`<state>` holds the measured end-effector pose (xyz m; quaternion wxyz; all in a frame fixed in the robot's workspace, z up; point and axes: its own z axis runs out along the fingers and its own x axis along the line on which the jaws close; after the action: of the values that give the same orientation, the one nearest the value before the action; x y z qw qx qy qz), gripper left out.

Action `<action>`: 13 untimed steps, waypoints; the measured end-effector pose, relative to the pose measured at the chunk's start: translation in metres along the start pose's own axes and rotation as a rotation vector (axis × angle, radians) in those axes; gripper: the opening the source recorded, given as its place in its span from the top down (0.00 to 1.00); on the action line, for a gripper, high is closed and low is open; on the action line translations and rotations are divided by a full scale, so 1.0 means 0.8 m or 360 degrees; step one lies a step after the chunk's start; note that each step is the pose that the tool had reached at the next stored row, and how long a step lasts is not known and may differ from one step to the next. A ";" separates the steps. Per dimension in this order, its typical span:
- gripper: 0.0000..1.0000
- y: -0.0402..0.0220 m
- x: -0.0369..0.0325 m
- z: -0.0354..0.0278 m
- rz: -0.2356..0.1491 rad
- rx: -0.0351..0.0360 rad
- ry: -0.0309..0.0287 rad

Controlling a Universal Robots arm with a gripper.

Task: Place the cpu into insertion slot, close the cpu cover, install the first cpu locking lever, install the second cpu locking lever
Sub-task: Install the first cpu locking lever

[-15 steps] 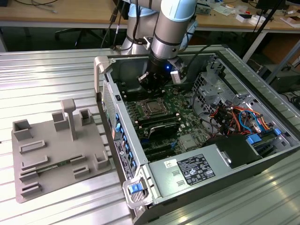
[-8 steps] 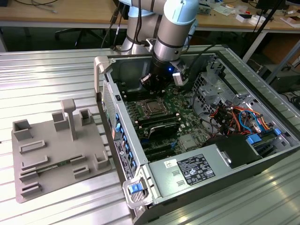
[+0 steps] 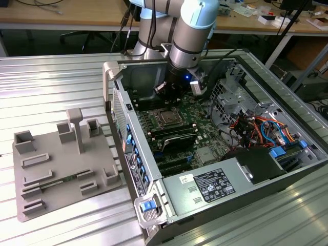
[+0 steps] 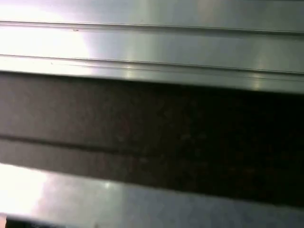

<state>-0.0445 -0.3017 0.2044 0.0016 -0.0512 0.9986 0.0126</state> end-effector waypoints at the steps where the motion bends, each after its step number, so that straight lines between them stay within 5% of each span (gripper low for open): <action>1: 0.89 -0.0002 -0.0014 0.0010 0.0000 0.0000 0.00004; 8: 0.89 -0.0007 -0.0098 0.0083 0.0000 0.0001 0.00020; 13: 0.89 0.0010 -0.0098 0.0051 0.0000 0.0000 0.00037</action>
<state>-0.0368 -0.3000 0.2004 0.0004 -0.0514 0.9986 0.0126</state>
